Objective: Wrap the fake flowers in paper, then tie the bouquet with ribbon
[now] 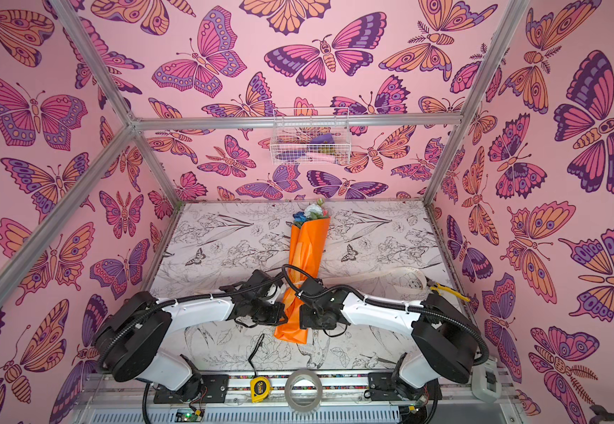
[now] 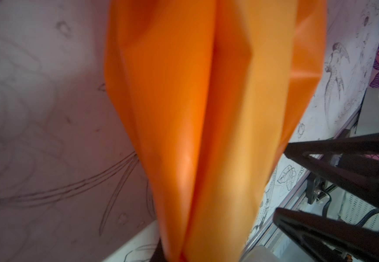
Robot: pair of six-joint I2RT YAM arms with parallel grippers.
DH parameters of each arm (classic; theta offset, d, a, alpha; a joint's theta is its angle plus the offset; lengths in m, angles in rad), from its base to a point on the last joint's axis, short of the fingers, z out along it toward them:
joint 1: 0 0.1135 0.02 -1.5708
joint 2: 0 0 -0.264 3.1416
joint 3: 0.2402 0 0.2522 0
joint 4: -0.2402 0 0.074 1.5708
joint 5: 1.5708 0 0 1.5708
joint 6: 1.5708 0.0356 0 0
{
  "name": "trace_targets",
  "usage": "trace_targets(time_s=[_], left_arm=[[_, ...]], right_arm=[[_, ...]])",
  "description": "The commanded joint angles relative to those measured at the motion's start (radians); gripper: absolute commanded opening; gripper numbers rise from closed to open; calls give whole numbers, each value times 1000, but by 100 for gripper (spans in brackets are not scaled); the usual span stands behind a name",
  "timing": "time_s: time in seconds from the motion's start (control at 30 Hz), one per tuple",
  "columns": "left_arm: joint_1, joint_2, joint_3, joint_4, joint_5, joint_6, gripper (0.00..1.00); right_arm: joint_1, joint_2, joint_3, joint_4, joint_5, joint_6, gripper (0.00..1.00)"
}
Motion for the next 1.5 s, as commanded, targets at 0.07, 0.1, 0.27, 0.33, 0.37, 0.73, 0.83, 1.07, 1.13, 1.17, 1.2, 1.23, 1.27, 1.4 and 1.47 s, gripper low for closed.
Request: trace_targets(time_s=[0.07,0.1,0.27,0.33,0.37,0.73,0.83,1.07,1.13,1.17,1.2,1.23,1.27,1.4,1.47], left_arm=[[-37,81,14,125,49,-80,7],[-49,96,27,133,52,-86,7],[-99,124,49,135,34,-117,17],[-99,74,25,117,-7,-127,23],[-98,42,17,93,-35,-125,31],[14,-316,33,-123,-224,72,83],[22,-332,70,-186,-376,312,83],[22,-172,118,-220,-566,784,79],[24,-124,130,-240,-573,859,79],[25,-104,137,-252,-577,881,78],[26,-92,142,-257,-578,893,77],[31,-81,146,-261,-574,902,77],[40,-73,148,-263,-565,908,75],[67,-26,168,-278,-564,896,67],[70,0,180,-291,-550,890,65]], right_arm=[[-68,-49,35,-133,79,-22,66],[-95,-79,37,-162,96,-35,66],[-273,-257,56,-319,189,-106,69],[-347,-334,62,-375,242,-120,71],[-376,-378,61,-387,277,-127,72],[-510,-471,127,-460,441,-295,100],[-509,-460,130,-427,420,-312,99],[-512,-449,158,-411,450,-318,99],[-514,-455,160,-405,453,-319,99],[-514,-460,160,-401,455,-320,99],[-514,-466,160,-398,461,-318,99],[-515,-471,158,-394,461,-318,99],[-517,-478,156,-391,462,-318,99],[-520,-499,142,-382,468,-310,99],[-522,-510,130,-376,472,-305,99]])
